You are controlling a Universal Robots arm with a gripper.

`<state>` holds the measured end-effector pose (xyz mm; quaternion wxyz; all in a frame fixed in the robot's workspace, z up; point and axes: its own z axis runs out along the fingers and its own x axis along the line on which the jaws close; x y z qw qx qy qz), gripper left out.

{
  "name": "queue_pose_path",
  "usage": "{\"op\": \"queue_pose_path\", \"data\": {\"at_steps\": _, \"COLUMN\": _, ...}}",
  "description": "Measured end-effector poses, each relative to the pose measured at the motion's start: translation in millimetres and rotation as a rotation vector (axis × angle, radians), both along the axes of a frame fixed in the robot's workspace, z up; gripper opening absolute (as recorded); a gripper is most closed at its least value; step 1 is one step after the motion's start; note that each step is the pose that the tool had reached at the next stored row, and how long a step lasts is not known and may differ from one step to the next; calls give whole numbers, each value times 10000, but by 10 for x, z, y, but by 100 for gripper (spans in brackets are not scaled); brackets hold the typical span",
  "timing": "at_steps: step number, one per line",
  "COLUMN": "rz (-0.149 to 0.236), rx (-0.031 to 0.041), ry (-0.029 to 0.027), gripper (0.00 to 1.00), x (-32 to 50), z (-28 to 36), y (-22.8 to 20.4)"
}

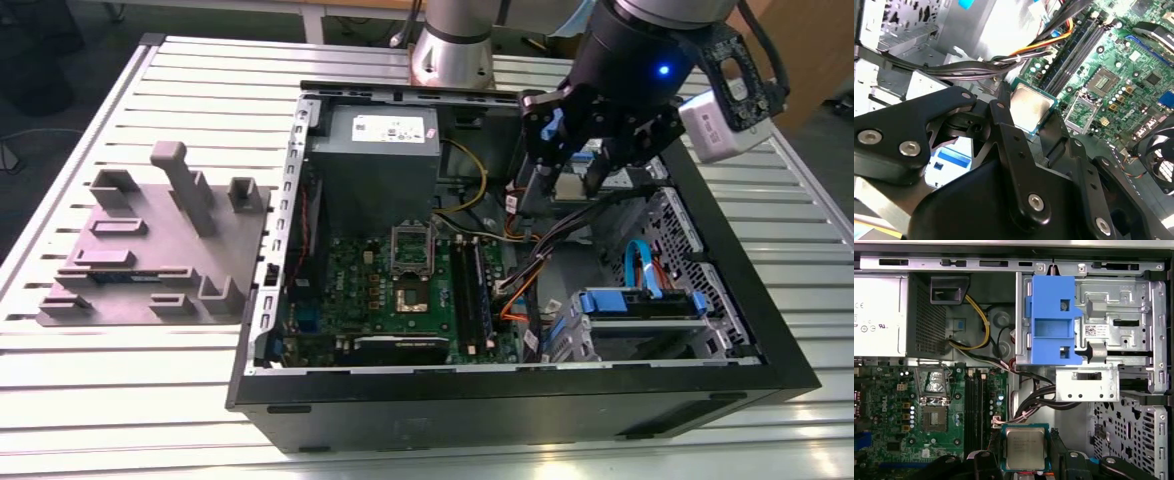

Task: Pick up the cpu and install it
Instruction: 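Place the cpu into insertion slot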

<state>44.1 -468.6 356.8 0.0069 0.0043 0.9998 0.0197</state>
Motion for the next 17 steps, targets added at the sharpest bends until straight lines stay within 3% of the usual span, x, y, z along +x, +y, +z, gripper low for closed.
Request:
{"op": "queue_pose_path", "data": {"at_steps": 7, "rz": -2, "rx": 0, "ry": 0, "gripper": 47, "x": -203, "z": -9, "y": -1}}
{"op": "queue_pose_path", "data": {"at_steps": 17, "rz": 0, "rx": -2, "ry": 3, "gripper": 47, "x": -579, "z": -37, "y": 0}}
